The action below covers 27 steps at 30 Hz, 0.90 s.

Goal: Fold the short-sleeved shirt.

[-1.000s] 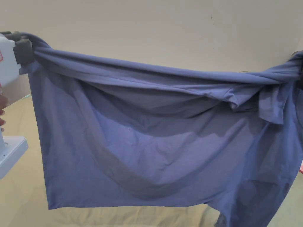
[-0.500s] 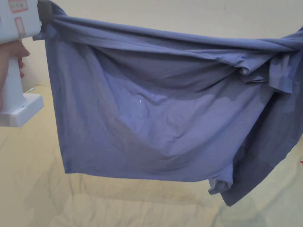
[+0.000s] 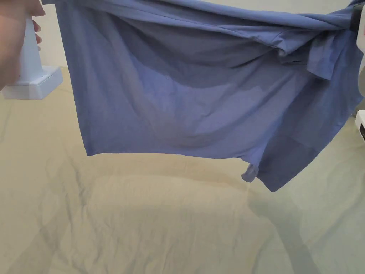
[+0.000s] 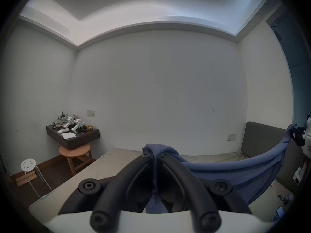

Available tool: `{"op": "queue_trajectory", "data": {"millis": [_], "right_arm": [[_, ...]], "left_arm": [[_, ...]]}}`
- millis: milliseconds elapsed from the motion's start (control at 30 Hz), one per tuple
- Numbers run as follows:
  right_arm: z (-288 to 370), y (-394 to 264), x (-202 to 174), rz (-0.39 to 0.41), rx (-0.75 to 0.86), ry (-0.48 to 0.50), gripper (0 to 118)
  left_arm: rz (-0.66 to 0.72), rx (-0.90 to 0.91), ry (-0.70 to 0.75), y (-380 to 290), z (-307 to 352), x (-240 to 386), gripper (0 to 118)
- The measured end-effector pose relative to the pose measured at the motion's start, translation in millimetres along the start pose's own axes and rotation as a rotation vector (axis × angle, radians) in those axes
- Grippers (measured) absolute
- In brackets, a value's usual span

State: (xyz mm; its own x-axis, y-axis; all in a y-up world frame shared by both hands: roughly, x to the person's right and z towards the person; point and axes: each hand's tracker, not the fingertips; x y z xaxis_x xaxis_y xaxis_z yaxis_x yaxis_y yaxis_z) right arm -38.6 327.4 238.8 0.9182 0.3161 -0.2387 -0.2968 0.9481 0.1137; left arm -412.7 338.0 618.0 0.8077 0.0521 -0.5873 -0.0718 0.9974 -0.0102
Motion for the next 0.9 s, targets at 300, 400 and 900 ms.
{"op": "queue_trajectory", "data": {"millis": [300,400,900], "right_arm": [[6,-111,-44,0.119,-0.199,0.130,13],[24,-160,-52,0.176,-0.320,0.217,13],[242,-374,-46,-0.062,-1.000,0.432,13]], "left_arm": [[-0.053,-0.181,0.018,-99,44,-29,1],[-0.065,-0.250,0.017,-133,64,-38,1],[-0.184,-0.845,0.069,-265,239,-58,1]]}}
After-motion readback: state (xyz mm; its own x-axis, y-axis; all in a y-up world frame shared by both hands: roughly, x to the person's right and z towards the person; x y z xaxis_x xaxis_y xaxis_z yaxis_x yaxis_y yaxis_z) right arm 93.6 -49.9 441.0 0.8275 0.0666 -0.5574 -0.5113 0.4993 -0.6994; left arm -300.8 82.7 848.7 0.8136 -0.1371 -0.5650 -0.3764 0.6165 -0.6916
